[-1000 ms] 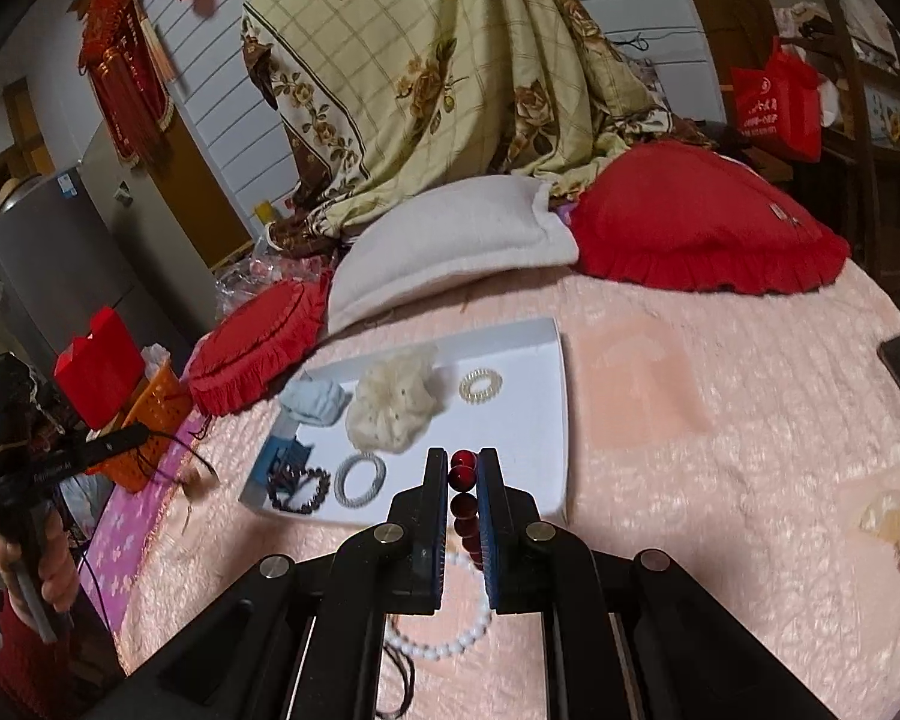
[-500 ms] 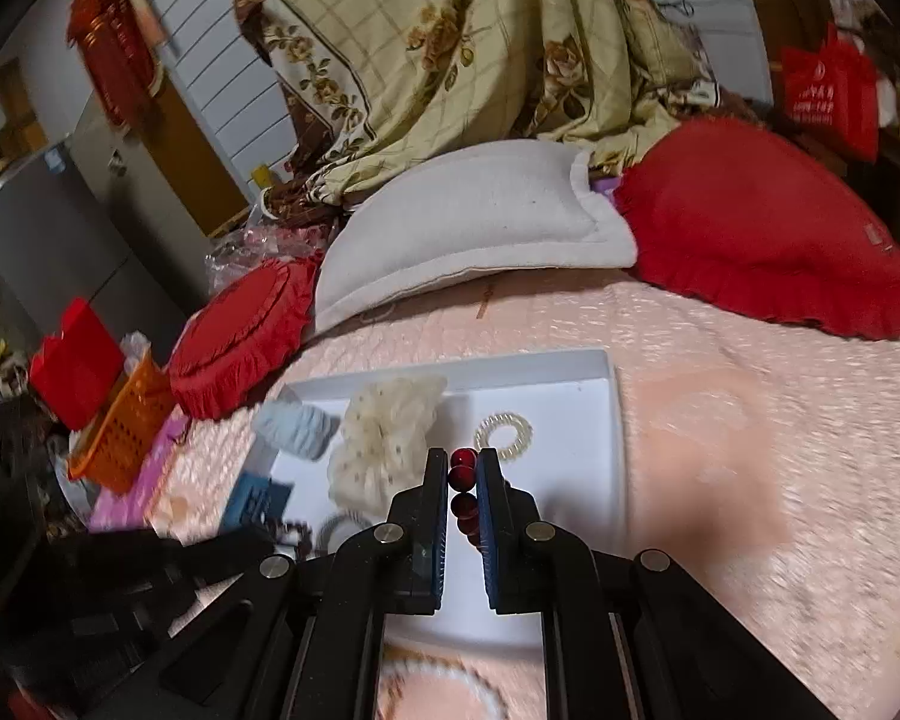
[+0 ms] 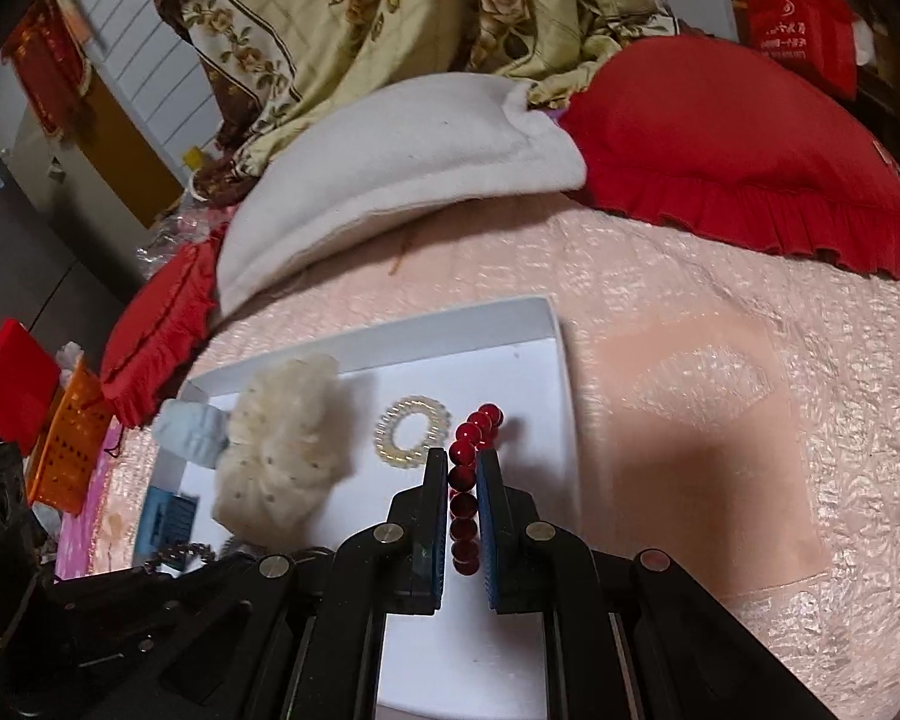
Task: Organize jewelry
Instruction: 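Lower the red bracelet into the box with the right tool while the left tool drops the cord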
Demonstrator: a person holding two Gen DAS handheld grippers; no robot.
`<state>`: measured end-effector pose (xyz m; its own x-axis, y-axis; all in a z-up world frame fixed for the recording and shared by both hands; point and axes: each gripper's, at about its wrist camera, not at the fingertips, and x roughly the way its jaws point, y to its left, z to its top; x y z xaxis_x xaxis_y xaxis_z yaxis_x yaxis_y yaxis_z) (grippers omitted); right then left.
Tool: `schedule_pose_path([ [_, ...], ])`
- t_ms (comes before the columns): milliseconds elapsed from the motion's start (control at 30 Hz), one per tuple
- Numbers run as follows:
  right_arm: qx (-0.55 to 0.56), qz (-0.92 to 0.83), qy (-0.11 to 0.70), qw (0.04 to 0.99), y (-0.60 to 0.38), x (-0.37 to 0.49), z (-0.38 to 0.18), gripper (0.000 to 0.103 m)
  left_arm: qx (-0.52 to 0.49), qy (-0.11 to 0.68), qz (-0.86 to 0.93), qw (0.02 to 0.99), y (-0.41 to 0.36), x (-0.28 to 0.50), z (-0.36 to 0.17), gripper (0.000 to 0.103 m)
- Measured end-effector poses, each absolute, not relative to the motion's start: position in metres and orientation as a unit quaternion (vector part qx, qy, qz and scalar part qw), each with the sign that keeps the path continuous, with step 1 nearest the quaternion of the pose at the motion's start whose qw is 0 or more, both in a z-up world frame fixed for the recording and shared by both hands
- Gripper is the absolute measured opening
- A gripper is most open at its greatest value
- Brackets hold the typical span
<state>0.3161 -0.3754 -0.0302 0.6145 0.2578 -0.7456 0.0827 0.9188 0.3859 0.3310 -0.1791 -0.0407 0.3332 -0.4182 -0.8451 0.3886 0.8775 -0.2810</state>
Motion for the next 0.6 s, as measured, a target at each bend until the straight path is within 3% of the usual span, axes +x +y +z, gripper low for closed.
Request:
schedule_pose_path([
  [267, 0.177, 0.028, 0.44, 0.88, -0.371, 0.321, -0.029, 0.009, -0.023, 0.526, -0.278, 0.804, -0.181, 0.329, -0.037, 0.009],
  [333, 0.174, 0.027, 0.442, 0.88, -0.371, 0.321, -0.027, 0.014, -0.025, 0.518, -0.281, 0.808, -0.178, 0.324, -0.028, 0.018],
  [400, 0.169, 0.025, 0.435, 0.884, -0.37, 0.318, -0.022, 0.03, -0.02, 0.503, -0.282, 0.817, -0.173, 0.317, -0.016, 0.029],
  [600, 0.154, 0.021, 0.411, 0.898, -0.371, 0.285, 0.001, 0.031, 0.021, 0.451, -0.268, 0.851, -0.149, 0.281, 0.018, 0.032],
])
